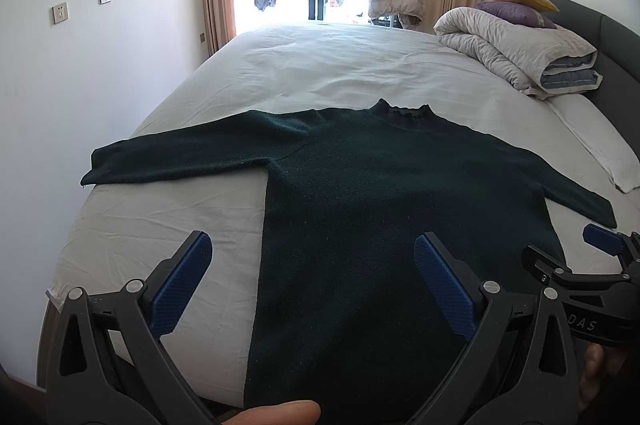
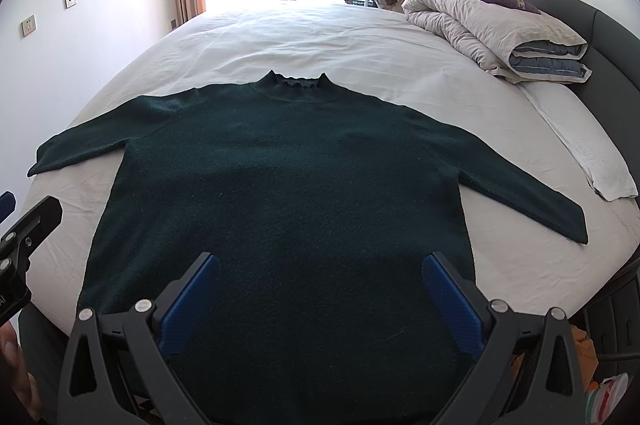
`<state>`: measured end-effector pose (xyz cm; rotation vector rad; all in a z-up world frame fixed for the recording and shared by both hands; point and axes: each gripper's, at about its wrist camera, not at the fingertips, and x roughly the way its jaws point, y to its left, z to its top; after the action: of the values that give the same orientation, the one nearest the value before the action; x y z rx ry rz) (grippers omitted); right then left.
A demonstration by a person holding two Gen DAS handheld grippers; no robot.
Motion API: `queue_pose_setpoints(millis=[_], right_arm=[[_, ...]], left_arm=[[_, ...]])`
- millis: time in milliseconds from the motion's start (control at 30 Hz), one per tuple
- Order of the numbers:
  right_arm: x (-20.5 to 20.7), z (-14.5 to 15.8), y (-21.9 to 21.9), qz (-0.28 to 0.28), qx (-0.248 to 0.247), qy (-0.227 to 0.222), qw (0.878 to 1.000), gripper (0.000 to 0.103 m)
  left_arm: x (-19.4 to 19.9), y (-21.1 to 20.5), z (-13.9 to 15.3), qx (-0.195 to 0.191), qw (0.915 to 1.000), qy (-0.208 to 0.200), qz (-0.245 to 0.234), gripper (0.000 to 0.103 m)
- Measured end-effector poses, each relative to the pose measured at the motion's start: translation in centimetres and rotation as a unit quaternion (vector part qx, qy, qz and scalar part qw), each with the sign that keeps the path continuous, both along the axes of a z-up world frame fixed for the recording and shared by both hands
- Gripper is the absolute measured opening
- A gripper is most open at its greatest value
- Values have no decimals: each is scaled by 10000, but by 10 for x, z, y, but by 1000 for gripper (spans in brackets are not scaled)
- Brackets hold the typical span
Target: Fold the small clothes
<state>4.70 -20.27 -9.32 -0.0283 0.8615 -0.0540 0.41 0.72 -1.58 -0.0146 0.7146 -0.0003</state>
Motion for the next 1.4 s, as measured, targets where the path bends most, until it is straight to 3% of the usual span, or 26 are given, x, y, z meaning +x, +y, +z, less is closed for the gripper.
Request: queue_pose_setpoints(millis=[1400], right_arm=[[2,-4,5,16,-25,32,10000,103]], left_arm=[[1,4,-11,-29,10000,40,26,103]])
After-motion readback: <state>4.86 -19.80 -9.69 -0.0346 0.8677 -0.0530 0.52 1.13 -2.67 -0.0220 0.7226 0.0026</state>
